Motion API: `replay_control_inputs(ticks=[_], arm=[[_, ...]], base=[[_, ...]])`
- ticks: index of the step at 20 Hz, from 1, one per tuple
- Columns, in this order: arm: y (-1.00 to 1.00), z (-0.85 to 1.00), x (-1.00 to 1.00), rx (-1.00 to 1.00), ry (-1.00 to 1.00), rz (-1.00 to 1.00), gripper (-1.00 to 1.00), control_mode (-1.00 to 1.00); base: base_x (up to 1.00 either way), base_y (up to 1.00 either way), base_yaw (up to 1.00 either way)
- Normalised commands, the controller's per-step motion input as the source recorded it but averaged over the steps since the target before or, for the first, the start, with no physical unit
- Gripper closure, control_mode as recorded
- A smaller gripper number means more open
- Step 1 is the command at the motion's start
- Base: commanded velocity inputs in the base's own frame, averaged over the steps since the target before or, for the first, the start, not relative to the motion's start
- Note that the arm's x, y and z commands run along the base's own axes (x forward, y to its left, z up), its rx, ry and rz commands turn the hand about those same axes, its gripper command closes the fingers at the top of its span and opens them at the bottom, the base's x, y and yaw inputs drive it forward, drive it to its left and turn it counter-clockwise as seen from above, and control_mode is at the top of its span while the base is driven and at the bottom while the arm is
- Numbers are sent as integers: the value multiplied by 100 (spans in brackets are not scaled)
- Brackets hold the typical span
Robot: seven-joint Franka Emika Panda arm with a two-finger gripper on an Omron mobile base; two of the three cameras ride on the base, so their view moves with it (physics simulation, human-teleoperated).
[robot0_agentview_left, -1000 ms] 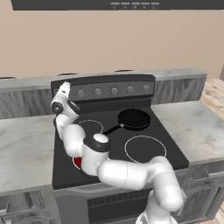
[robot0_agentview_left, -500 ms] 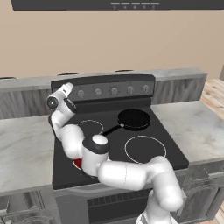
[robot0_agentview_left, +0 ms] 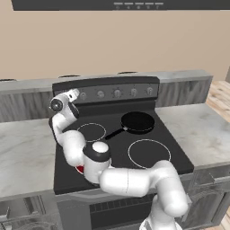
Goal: Turn off the front left burner of the stove.
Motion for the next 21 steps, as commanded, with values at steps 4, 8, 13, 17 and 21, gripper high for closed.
replay_control_inputs(ticks=[4, 8, 13, 17, 21], arm=[[0, 0, 0, 51, -19, -24, 100, -100], [0, 7, 0, 54, -11, -26, 100, -100], [0, 7, 0, 54, -10, -31, 100, -100], [0, 19, 0, 53, -6, -34, 100, -100], [0, 7, 0, 48, 0, -34, 100, -100]], base=[[0, 0, 0], [0, 0, 0], [0, 0, 0], [0, 0, 0], [0, 0, 0]])
